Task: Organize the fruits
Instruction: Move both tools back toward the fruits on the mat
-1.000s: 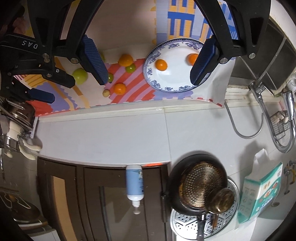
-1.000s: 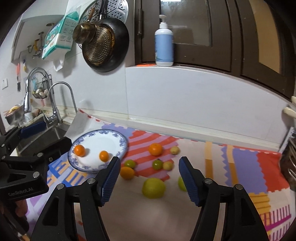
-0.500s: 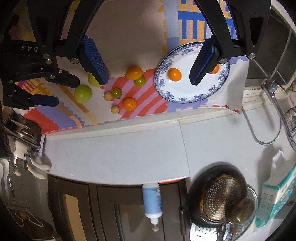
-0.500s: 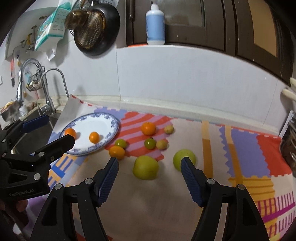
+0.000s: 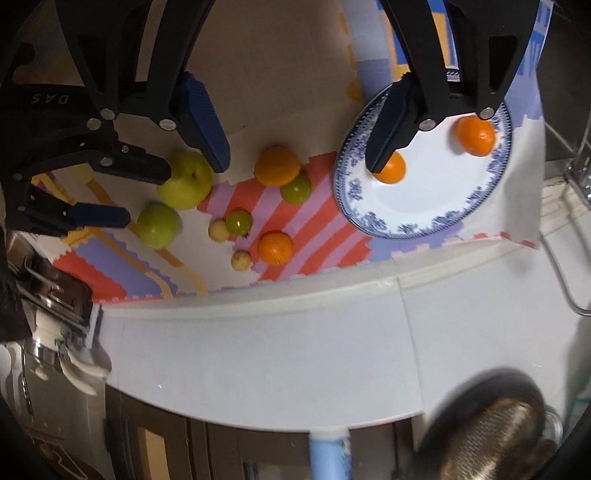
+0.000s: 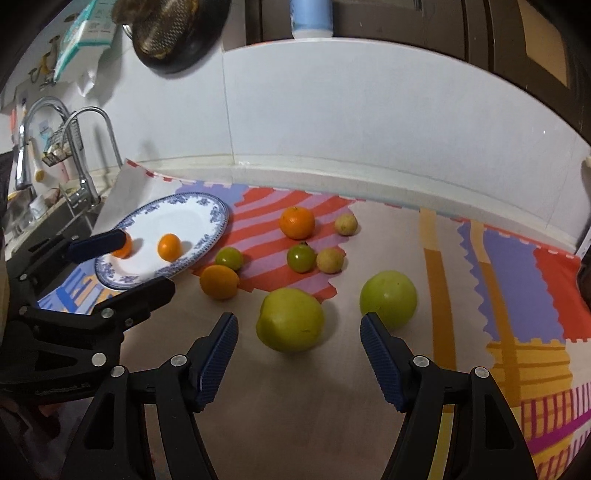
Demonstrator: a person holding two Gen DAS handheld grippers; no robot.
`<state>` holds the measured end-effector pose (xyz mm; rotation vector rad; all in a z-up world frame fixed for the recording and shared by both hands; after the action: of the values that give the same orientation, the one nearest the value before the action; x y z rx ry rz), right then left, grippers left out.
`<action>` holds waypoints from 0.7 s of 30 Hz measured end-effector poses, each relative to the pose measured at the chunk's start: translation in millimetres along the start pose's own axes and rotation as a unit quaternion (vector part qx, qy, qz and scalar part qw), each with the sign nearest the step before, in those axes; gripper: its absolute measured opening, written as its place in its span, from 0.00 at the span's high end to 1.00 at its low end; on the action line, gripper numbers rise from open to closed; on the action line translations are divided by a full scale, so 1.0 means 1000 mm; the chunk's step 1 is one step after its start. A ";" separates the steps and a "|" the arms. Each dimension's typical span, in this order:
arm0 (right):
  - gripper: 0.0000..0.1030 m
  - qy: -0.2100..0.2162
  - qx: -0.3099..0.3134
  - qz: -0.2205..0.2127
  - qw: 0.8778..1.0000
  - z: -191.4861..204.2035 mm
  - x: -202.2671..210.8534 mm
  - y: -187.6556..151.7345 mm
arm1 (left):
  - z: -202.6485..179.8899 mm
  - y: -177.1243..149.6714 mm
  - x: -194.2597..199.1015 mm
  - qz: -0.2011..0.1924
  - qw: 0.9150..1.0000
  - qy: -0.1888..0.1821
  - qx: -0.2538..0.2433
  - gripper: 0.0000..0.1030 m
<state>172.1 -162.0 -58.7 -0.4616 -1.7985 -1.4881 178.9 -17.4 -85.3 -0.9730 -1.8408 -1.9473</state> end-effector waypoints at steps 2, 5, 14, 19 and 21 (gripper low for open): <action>0.32 0.005 0.000 0.004 1.000 0.001 -0.005 0.000 | 0.001 -0.002 -0.009 0.013 1.000 -0.009 -0.004 0.33; 0.33 0.004 0.007 0.004 1.000 0.003 -0.011 0.001 | 0.001 -0.003 -0.020 0.028 0.999 -0.022 -0.012 0.38; 0.39 0.019 -0.008 0.024 1.000 -0.002 -0.032 -0.001 | -0.001 -0.001 -0.043 0.048 0.998 -0.028 -0.012 0.42; 0.43 0.037 -0.020 0.033 0.999 -0.005 -0.041 0.000 | 0.000 0.003 -0.052 0.060 0.998 -0.034 0.002 0.49; 0.46 0.044 -0.020 0.037 0.998 -0.004 -0.044 0.000 | -0.001 0.004 -0.055 0.064 0.997 -0.039 0.006 0.50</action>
<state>202.2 -157.6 -90.9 -0.4713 -1.6689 -1.4718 221.7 -31.6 -117.2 -1.1493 -1.7803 -1.8462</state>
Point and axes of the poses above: each gripper's, at about its wrist camera, not at the fingertips, and x roughly against the way its jaws point, z to its left, y to its top, the point moved 1 cm from there along -x, roughly the way its jaws point, and after that the axes turned 7 degrees about x, right-handed, at the moved point
